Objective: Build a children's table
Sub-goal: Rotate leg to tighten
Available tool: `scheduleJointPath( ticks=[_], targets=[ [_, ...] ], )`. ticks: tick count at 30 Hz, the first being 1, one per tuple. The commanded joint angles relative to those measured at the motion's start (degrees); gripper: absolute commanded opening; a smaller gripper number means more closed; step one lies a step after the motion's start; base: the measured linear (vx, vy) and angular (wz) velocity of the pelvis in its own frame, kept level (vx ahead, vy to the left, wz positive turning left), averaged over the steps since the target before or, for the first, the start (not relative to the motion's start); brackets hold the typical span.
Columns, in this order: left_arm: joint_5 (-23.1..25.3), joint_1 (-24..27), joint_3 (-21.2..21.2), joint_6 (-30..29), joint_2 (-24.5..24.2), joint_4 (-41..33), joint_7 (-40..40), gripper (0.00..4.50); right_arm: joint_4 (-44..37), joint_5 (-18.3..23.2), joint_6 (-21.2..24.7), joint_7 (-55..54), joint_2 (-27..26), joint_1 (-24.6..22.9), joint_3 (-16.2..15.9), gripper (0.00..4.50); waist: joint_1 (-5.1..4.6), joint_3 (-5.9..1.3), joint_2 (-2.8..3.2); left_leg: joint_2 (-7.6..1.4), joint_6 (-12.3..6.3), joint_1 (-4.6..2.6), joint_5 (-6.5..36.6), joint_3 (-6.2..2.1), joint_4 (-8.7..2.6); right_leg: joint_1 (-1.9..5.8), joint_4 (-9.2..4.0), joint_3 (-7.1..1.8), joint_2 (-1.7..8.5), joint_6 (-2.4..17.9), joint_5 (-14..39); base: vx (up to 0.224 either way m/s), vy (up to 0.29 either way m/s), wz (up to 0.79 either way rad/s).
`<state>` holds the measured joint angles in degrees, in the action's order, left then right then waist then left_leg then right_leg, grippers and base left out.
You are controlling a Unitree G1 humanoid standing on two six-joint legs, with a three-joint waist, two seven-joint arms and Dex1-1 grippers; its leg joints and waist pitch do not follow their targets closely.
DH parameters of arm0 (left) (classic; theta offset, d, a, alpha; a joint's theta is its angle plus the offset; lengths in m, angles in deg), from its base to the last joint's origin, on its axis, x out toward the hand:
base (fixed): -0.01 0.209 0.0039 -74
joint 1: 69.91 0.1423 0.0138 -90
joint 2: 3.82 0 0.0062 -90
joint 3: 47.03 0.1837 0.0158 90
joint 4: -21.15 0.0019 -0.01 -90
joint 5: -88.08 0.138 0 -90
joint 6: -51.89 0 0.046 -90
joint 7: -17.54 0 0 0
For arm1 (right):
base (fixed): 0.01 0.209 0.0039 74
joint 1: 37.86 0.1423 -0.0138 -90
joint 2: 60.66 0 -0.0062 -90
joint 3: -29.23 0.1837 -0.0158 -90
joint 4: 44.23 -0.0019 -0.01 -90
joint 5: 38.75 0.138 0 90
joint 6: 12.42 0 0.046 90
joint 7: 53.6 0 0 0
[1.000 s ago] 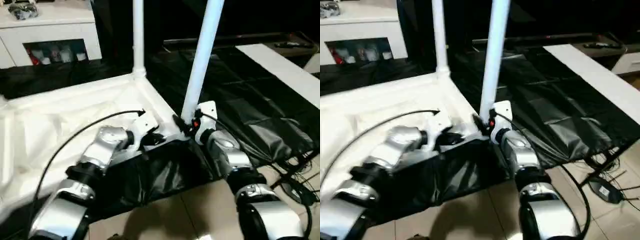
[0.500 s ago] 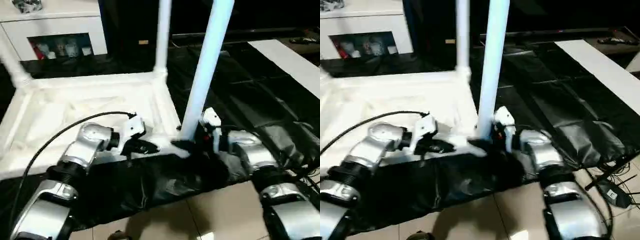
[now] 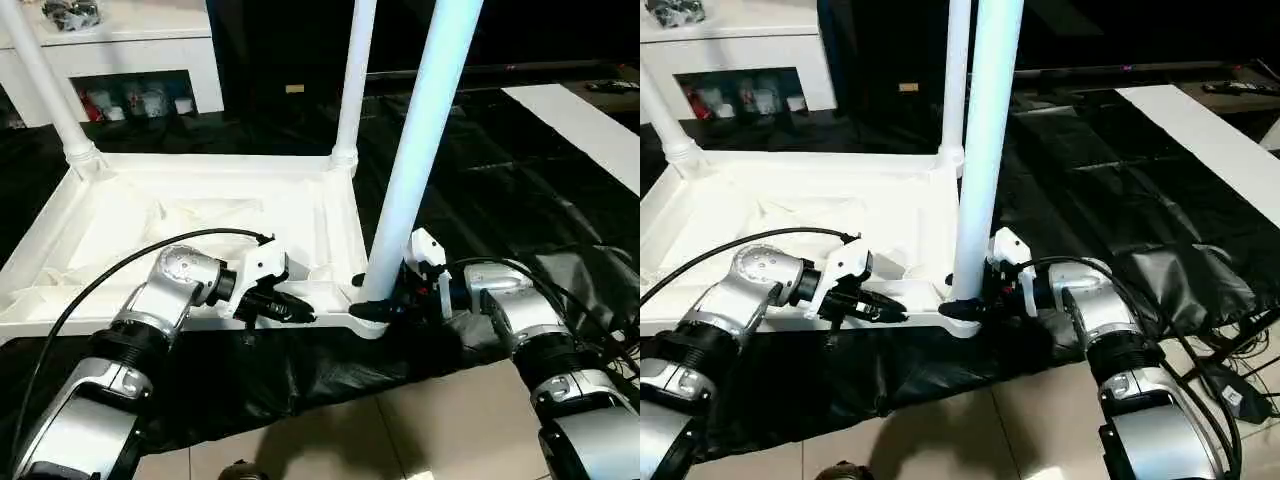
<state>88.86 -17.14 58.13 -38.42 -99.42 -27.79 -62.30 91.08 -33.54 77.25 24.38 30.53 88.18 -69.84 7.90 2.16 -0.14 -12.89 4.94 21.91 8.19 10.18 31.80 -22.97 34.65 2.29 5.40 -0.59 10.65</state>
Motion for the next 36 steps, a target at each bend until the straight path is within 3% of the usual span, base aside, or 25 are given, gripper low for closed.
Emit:
scheduleJointPath(
  ticks=[1,5,6,10,11,13,16,23,24,29,31,33,36],
  targets=[
    [-0.3,-1.6,1.4,0.1,2.2,-0.2,0.8,0.0,-1.0,-0.5,2.2,3.2,-2.5,-1.2,-4.5,2.27,-0.14,-3.36,0.39,-0.31,-0.48,-1.43,18.0,0.55,-3.42,2.23,-3.6,-1.07,1.81,14.2,7.8,0.0,0.0,0.0],
    [0.2,-2.2,-0.9,-3.5,3.6,0.5,8.2,0.0,0.2,0.5,3.3,-7.3,-4.8,-1.7,-0.5,2.27,-0.16,-3.05,0.48,-0.26,0.47,-1.48,19.7,0.54,-3.63,1.97,-3.81,-1.15,1.84,13.8,10.8,0.0,0.0,0.0],
    [0.2,-2.4,-1.4,-4.2,4.0,0.7,9.7,0.0,1.0,0.3,3.4,-10.6,-5.6,-1.4,0.5,2.26,-0.21,-2.85,0.4,-0.18,1.42,-1.77,22.4,0.45,-3.74,1.64,-4.36,-1.24,2.06,12.2,16.8,0.0,0.0,0.0],
    [0.4,-2.8,-2.1,-5.6,4.9,0.8,12.8,0.0,3.5,0.0,3.4,-18.6,-7.4,-0.4,2.9,2.11,-0.67,-2.67,0.39,-0.04,2.62,-1.68,24.8,-0.11,-4.17,1.52,-4.96,-1.18,2.23,9.6,22.9,0.0,0.0,0.0],
    [0.8,-3.2,-2.7,-7.0,6.1,0.8,16.2,0.0,5.8,0.0,3.2,-26.0,-9.2,0.5,4.8,2.06,-0.74,-2.69,0.36,0.01,2.59,-1.65,25.0,-0.15,-4.18,1.6,-5.07,-1.14,2.24,9.4,23.5,0.0,0.0,0.0],
    [1.4,-3.5,-3.7,-9.7,9.0,0.2,22.7,0.0,10.4,0.7,2.6,-40.4,-13.4,2.4,8.7,2.01,-1.79,-2.55,0.78,0.02,4.04,-1.8,26.0,-0.4,-4.33,1.1,-5.0,-1.2,2.29,9.4,24.4,0.0,0.0,0.0],
    [2.5,-3.3,-3.6,-11.0,11.5,-0.8,27.8,0.0,13.3,1.6,1.8,-50.7,-17.1,4.0,11.4,2.0,-2.75,-2.54,0.64,0.36,3.9,-1.69,27.5,-0.61,-4.32,1.1,-5.58,-0.88,2.09,8.2,26.4,0.0,0.0,0.0],
    [3.3,-2.2,-2.3,-11.5,14.3,-2.6,30.6,0.0,16.3,-2.1,-2.6,-57.2,-21.3,6.4,10.4,2.0,-2.91,-2.82,0.68,0.38,2.53,-1.36,25.6,-0.26,-4.17,1.25,-5.25,-1.07,1.78,9.2,20.1,0.0,0.0,0.0],
    [3.5,-2.1,-2.0,-11.1,14.1,-2.9,30.1,0.0,16.9,-2.1,-3.8,-56.8,-21.6,6.8,10.6,2.34,-2.88,-2.83,0.69,0.32,2.35,-1.4,25.3,-0.18,-4.11,1.26,-5.16,-1.12,1.79,9.5,18.9,0.0,0.0,0.0],
    [3.3,-1.7,-1.7,-9.3,12.0,-2.8,27.6,0.0,16.3,-1.1,-5.7,-53.6,-20.8,7.1,11.3,2.72,-2.9,-2.92,0.71,0.3,1.66,-1.14,23.4,-0.08,-4.12,1.72,-4.76,-1.13,1.68,10.4,15.2,0.0,0.0,0.0],
    [2.7,-1.3,-1.5,-8.2,10.7,-3.1,25.1,0.0,15.8,-1.4,-6.3,-51.2,-19.8,6.8,10.7,2.77,-2.83,-2.97,0.75,0.31,1.37,-0.98,21.8,-0.11,-4.09,1.9,-4.61,-1.11,1.71,10.6,14.0,0.0,0.0,0.0],
    [1.4,-0.5,-1.1,-5.8,8.9,-4.0,19.9,0.0,15.2,-2.6,-7.2,-47.8,-17.8,6.4,9.3,3.16,-2.89,-3.18,0.68,0.31,0.87,-0.69,19.5,-0.1,-3.94,2.32,-4.21,-1.08,1.73,11.4,11.0,0.0,0.0,0.0],
    [0.4,0.3,-0.7,-4.9,7.0,-5.1,14.7,0.0,15.0,-2.9,-8.3,-41.8,-15.5,5.6,8.4,3.16,-2.59,-3.37,0.79,0.18,-0.44,-0.84,15.3,0.31,-3.34,2.52,-3.23,-1.01,1.46,14.1,2.6,0.0,0.0,0.0]
  ],
)
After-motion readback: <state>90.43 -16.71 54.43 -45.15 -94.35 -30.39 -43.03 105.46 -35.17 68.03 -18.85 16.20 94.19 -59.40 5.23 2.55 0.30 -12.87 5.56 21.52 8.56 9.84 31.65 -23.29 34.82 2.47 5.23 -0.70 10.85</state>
